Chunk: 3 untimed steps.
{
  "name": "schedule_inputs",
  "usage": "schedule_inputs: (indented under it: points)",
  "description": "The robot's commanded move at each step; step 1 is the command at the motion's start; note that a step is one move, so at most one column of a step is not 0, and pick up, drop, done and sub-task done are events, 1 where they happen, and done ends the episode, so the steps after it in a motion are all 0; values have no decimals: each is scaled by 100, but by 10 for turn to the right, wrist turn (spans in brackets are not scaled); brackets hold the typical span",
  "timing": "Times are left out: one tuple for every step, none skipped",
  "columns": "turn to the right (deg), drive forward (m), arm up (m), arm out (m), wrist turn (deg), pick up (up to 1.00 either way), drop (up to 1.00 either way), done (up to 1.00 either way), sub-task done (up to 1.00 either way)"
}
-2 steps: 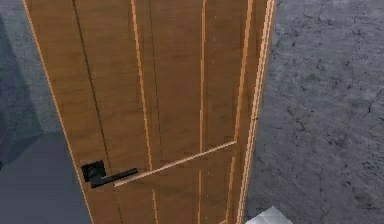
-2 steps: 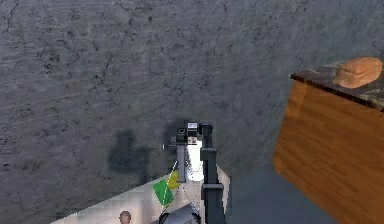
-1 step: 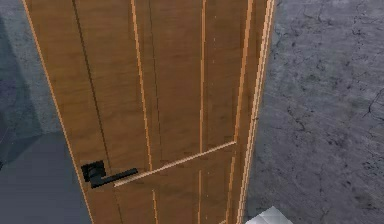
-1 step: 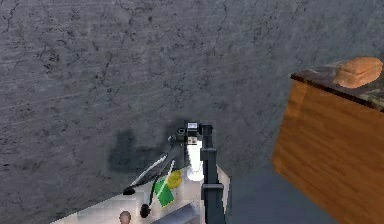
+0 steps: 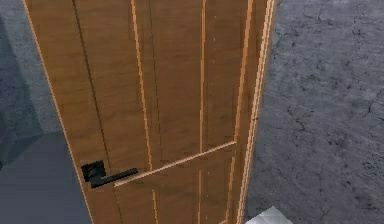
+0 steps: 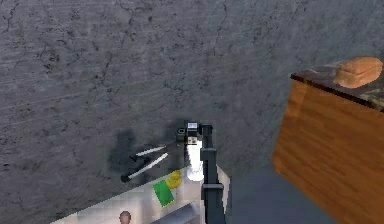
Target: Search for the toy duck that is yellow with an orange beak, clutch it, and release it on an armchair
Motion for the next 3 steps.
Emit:
schedule_inputs:
  points:
    - [0, 0, 0, 0, 450, 0, 0, 0, 0]
    - [0, 0, 0, 0, 180, 0, 0, 0, 0]
    - [0, 0, -30, 0, 0, 0, 0, 0, 0]
